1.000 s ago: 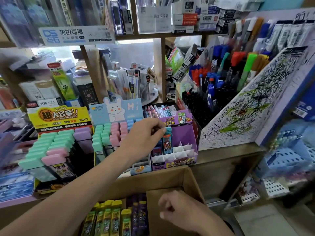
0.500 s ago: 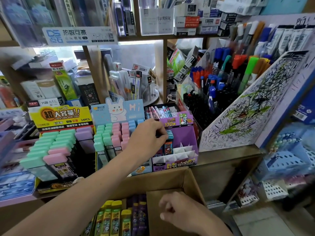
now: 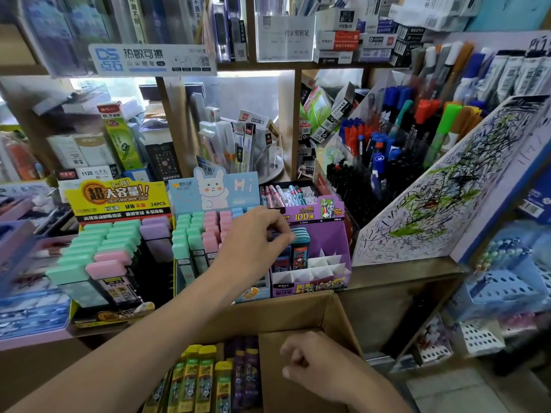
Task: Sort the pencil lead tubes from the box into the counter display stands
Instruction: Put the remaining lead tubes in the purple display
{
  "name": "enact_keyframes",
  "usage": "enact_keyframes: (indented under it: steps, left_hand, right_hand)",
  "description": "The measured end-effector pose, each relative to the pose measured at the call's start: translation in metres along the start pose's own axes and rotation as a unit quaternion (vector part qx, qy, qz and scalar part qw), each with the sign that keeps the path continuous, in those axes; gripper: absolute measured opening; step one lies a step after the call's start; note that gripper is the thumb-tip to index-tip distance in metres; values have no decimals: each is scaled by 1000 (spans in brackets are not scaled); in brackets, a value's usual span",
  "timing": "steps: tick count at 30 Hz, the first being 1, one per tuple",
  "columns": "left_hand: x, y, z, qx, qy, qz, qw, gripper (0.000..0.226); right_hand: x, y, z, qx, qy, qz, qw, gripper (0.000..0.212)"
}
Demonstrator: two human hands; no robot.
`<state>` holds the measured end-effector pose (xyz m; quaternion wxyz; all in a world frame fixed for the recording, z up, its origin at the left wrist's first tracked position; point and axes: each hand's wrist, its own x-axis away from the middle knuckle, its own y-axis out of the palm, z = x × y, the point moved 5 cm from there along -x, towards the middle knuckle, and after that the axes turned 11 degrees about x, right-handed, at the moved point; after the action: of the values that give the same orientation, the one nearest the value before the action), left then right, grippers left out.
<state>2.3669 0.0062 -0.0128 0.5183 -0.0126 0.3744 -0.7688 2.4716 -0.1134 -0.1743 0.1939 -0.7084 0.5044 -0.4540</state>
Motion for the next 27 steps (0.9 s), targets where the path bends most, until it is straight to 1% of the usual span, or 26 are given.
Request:
enact_keyframes:
  steps: [5,9,10,12,14,15,16,17,18,19,22,24,27]
  left_hand:
    - [50,-39,-2,21,14,33,999,18]
    - [98,-53,-19,32,-31,34,998,14]
    - [109,-51,-27,40,-57,20,997,12]
    - [130,-42,-50,67,-144,-35,987,14]
    - [150,-27,-74,88,-241,-99,961,22]
    - [159,-19,-85,89,-277,-127,948,28]
    - [168,-12,-95,87,-306,-151,936,33]
    - [176,-6,-102,87,-328,-170,925,38]
    - [184,-1,-107,88,-343,-186,916,42]
    - [190,3,-110,94,-353,-199,909,45]
    - [204,11,-112,116,-364,-240,892,58]
    - [209,11,-111,79,-367,-271,886,64]
    - [211,7,-115,60,-368,-278,885,60]
  right_hand:
    - [-2,-1,-3,14,-1,10,1000,42]
    - [-3,1,-7,3,-1,3,1000,39]
    - [-4,2,-10,-1,2,1,1000,38]
    - [-6,5,-15,1,2,1,1000,32]
    - [-10,10,-22,13,1,-4,1000,20]
    - [-11,14,-25,13,7,-12,1000,15]
    - [-12,17,-30,6,14,-23,1000,14]
    - [-13,21,-35,-2,17,-32,999,23]
    - [-15,24,-40,-9,19,-36,999,35]
    - [-17,29,-44,-12,25,-41,999,38]
    - [-27,43,-49,-21,44,-42,998,25]
    - [-31,51,-51,-20,54,-42,997,25]
    - [-38,60,-54,-5,56,-32,998,29]
